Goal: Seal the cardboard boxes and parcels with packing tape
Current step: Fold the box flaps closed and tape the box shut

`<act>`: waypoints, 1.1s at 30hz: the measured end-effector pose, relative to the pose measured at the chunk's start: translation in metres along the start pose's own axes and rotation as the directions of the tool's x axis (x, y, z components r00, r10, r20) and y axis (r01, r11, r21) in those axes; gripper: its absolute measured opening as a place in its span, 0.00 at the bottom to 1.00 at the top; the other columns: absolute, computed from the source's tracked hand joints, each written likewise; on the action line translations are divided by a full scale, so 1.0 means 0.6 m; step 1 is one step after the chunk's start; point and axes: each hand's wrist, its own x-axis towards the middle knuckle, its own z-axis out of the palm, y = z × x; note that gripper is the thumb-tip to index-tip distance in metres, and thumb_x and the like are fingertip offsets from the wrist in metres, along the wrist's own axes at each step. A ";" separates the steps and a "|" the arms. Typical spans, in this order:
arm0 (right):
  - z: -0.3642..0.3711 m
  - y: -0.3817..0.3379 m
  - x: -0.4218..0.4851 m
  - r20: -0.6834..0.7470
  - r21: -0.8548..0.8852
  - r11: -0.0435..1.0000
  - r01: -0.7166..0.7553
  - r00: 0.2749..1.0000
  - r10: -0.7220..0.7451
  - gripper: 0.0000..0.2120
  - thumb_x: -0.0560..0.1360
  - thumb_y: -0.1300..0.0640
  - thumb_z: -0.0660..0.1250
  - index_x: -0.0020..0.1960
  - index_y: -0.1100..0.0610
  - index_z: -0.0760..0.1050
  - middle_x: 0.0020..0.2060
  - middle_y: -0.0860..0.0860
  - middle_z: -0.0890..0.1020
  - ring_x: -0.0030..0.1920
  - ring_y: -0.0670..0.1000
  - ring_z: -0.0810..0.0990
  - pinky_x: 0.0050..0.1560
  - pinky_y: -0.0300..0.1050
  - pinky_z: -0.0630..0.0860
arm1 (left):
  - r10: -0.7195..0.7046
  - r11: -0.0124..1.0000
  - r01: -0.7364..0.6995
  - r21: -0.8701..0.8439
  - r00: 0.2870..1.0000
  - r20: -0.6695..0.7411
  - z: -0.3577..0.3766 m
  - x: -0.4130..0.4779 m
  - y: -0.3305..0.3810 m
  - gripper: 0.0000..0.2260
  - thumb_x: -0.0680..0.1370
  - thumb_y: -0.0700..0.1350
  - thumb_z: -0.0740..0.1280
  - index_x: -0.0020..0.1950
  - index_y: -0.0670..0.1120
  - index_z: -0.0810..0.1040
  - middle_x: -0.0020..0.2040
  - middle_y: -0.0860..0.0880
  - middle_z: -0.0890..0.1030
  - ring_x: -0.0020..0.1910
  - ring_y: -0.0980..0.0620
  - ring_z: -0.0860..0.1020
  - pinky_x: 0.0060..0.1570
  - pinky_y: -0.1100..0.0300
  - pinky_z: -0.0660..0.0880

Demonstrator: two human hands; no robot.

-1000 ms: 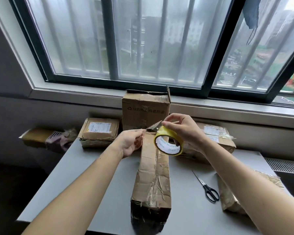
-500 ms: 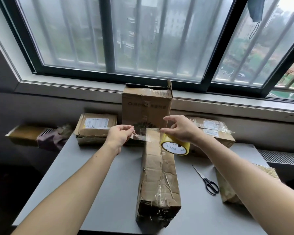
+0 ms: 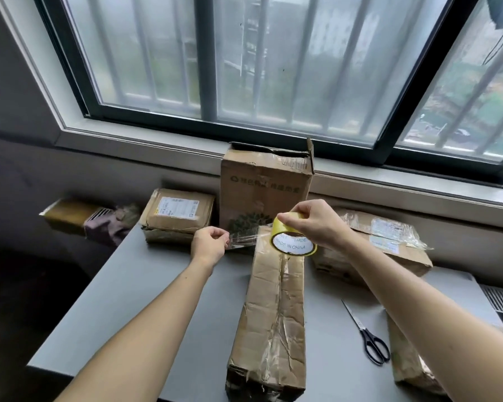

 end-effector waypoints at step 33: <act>0.056 0.057 -0.028 -0.165 0.262 0.884 -0.387 0.885 0.436 0.40 0.63 0.23 0.66 0.54 0.58 0.76 0.48 0.53 0.79 0.49 0.53 0.80 0.54 0.51 0.78 | -0.292 0.956 0.274 0.101 0.897 0.332 0.111 0.013 -0.080 0.18 0.78 0.49 0.68 0.64 0.44 0.70 0.65 0.42 0.72 0.55 0.45 0.73 0.53 0.56 0.72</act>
